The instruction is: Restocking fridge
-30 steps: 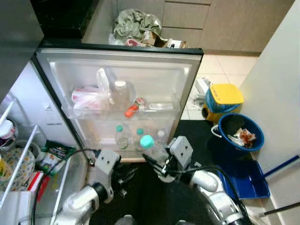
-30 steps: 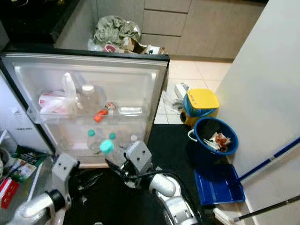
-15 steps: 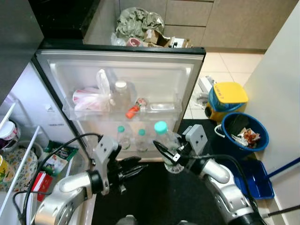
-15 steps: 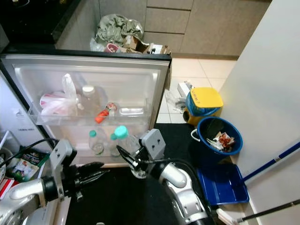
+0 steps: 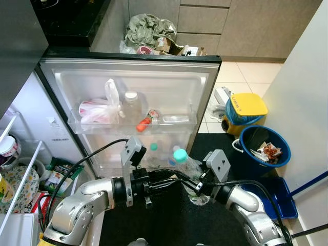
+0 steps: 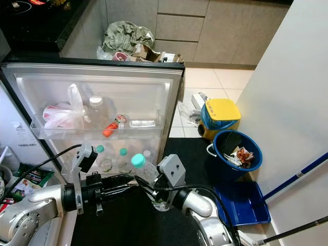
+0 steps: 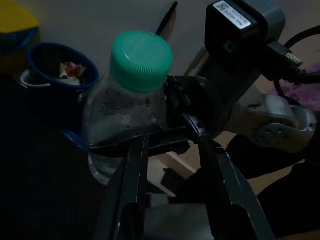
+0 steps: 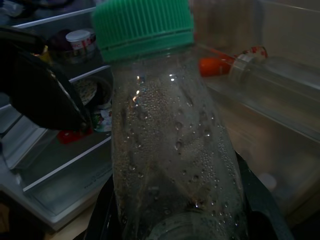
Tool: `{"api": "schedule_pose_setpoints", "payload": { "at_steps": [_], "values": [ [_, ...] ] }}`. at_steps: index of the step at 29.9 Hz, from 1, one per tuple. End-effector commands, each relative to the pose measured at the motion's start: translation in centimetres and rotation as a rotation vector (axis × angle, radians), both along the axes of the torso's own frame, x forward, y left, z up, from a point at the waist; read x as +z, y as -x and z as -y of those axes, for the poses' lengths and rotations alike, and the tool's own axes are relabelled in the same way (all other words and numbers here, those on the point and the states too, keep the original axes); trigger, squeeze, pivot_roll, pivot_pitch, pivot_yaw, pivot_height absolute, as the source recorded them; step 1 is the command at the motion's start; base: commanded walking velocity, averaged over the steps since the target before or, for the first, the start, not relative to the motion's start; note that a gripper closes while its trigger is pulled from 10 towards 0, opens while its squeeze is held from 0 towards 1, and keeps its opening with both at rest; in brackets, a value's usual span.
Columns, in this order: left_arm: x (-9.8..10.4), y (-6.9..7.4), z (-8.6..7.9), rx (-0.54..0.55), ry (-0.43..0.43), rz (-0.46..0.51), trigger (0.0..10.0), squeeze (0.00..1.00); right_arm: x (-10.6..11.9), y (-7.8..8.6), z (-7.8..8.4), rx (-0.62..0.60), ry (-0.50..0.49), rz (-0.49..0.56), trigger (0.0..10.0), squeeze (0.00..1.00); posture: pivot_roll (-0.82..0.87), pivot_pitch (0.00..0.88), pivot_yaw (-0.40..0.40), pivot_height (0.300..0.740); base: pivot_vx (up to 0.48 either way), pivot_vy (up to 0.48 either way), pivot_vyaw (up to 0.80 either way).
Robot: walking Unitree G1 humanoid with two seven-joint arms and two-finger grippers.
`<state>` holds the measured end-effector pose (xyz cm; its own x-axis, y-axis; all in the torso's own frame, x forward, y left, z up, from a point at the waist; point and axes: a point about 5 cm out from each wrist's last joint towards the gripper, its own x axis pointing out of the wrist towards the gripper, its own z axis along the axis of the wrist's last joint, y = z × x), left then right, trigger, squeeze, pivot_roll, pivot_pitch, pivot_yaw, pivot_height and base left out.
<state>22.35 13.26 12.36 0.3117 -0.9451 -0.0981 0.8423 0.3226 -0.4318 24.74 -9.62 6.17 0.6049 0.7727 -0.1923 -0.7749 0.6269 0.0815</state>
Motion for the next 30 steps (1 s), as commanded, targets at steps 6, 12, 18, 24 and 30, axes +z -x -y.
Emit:
{"api": "schedule_pose_setpoints", "payload": {
  "at_steps": [6,12,18,24,30],
  "values": [
    [0.5,-0.3,0.3,0.001,0.074,-0.050,10.0,0.00,0.2,-0.1,0.5,0.005,0.001,0.002,10.0,0.00,-0.02,0.027,-0.064,0.740,0.000,0.000,0.00],
    [0.7,-0.9,0.6,0.039,0.089,-0.007,10.0,0.00,0.6,0.3,-0.1,0.054,-0.030,-0.012,10.0,0.00,-0.01,0.031,-0.072,0.740,0.000,0.000,0.00],
    [0.8,-1.5,1.2,0.051,0.076,0.027,10.0,0.00,1.1,0.4,-0.5,0.084,-0.062,-0.021,10.0,0.00,-0.01,0.035,-0.077,0.740,0.000,0.000,0.00],
    [0.7,-1.6,1.7,0.045,0.061,0.052,10.0,0.00,1.3,0.4,-0.8,0.101,-0.073,-0.025,10.0,0.00,-0.01,0.035,-0.077,0.740,0.000,0.000,0.00],
    [0.5,-1.6,2.1,0.050,0.069,0.064,0.0,0.00,1.5,0.5,-1.0,0.108,-0.077,-0.031,10.0,0.00,-0.01,0.040,-0.090,0.740,0.000,0.000,0.00]
  ]
}}
